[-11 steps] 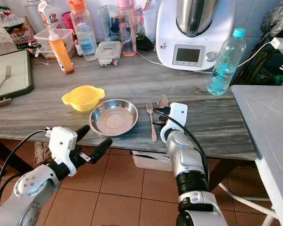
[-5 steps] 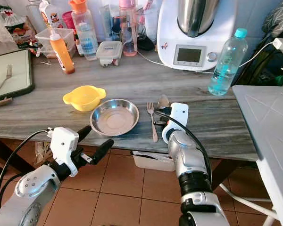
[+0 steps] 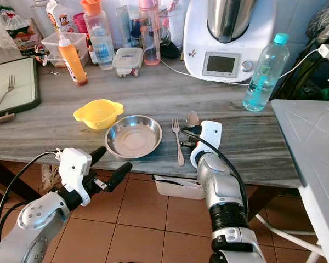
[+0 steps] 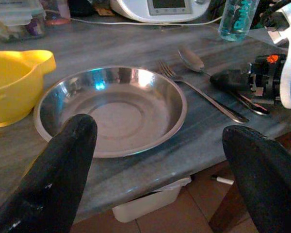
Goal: Setting the table
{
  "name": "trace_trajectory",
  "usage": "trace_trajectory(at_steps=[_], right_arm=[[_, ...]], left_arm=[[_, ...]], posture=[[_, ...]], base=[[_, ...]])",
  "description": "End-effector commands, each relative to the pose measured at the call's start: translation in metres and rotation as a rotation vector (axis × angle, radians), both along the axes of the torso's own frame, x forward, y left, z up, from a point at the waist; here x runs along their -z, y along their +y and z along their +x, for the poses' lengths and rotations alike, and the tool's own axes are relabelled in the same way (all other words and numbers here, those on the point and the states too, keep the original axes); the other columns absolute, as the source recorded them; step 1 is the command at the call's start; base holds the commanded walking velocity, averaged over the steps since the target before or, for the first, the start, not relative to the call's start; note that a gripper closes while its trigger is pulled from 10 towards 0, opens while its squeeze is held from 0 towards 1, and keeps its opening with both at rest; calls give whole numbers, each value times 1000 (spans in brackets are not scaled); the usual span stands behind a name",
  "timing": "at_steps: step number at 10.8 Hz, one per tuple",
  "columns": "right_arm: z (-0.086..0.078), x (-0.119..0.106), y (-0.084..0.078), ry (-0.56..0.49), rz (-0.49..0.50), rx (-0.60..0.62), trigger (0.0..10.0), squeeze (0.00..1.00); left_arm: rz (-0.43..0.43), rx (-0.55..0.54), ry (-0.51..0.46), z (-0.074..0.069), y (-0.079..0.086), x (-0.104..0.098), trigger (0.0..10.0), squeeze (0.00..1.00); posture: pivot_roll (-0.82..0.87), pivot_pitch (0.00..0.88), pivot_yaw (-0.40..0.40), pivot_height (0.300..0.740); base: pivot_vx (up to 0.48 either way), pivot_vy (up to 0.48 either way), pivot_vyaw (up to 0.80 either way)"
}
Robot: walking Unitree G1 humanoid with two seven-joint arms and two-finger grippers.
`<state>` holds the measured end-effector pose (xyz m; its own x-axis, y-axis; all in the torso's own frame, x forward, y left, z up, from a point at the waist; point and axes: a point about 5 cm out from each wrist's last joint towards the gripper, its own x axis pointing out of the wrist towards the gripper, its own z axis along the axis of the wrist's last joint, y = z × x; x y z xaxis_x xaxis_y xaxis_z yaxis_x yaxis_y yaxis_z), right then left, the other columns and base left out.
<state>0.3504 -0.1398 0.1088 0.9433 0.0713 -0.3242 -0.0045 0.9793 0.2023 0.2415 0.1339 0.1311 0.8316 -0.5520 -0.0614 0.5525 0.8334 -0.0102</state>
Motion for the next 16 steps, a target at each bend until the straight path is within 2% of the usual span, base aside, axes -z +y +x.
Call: trace_trajectory(at_steps=[1, 2, 3, 4, 9, 11, 12, 15, 16], right_arm=[[-8, 17, -10, 79, -7, 35, 10000, 0], [-9, 18, -10, 82, -6, 34, 10000, 0], [-9, 17, -10, 83, -3, 35, 10000, 776], [-9, 17, -10, 83, 0, 38, 10000, 1000], [-8, 14, -12, 71, -7, 47, 10000, 1000], [-6, -4, -10, -20, -53, 17, 10000, 1000], [-6, -7, -10, -33, -75, 8, 10000, 1000], [-12, 3, -11, -3, -81, 11, 10000, 1000], [-13, -1, -12, -25, -85, 8, 10000, 1000]], left_arm=[[21, 2, 6, 1, 2, 2, 10000, 0], [22, 1, 7, 1, 2, 3, 10000, 0], [23, -1, 8, 1, 2, 3, 10000, 0], [24, 0, 9, 2, 3, 4, 10000, 0], [28, 3, 11, 2, 3, 6, 10000, 0], [29, 4, 4, 4, 2, 3, 10000, 0], [29, 4, 3, 4, 1, 3, 10000, 0], [29, 3, 0, 4, 0, 2, 10000, 0], [29, 1, 0, 4, 0, 2, 10000, 0]], posture=[[54, 86, 58, 740], [55, 85, 59, 740], [55, 85, 59, 740], [55, 85, 61, 740], [56, 84, 63, 740], [54, 81, 65, 740], [52, 81, 65, 740], [53, 80, 65, 740], [52, 79, 66, 740]], base=[[0, 0, 0], [0, 0, 0], [0, 0, 0], [0, 0, 0], [0, 0, 0], [0, 0, 0], [0, 0, 0], [0, 0, 0], [0, 0, 0]])
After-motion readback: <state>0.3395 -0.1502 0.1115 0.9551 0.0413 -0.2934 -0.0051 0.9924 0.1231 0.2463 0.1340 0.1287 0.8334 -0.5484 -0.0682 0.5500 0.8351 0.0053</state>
